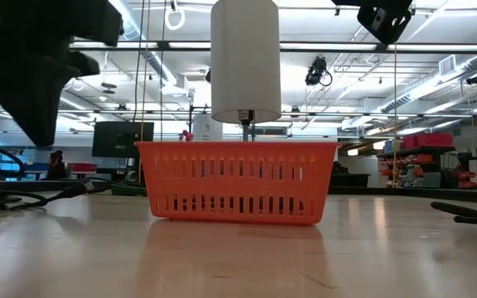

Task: Pick & Place USB Port
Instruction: Put the black charger cable into the orange bin

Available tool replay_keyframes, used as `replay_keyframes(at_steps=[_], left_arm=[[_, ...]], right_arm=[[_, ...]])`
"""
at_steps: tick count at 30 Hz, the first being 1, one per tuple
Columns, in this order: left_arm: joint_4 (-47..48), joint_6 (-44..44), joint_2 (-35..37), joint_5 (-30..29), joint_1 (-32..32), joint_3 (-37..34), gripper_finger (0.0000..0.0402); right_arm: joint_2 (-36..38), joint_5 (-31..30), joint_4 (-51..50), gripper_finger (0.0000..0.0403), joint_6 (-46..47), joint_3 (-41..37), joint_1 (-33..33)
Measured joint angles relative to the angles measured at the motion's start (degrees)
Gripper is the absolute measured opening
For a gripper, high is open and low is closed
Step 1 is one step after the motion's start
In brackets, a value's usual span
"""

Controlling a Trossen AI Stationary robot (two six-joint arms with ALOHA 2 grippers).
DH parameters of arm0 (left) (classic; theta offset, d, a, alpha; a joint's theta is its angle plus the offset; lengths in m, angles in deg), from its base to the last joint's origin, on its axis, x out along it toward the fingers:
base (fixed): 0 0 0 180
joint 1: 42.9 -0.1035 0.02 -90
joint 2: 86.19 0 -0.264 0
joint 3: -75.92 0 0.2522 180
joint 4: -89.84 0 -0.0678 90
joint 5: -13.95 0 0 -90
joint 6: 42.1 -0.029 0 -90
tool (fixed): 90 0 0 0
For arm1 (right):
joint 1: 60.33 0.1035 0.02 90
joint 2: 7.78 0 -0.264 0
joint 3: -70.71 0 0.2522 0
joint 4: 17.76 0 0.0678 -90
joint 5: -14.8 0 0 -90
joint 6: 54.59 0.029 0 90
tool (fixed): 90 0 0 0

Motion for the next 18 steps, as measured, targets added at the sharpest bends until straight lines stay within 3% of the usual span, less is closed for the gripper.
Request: replay_keyframes(at_steps=[6,18], left_arm=[[-0.1,-1.1,-0.7,0.5,-0.1,-2.2,0.0028],[0.1,-1.4,-0.7,1.4,-0.2,-4.0,0.0182]], right_arm=[[0.0,0.5,0.0,0.0126,0.7,0.0,0.2],[0.0,1.4,0.3,0.0126,0.5,0.0,0.2]])
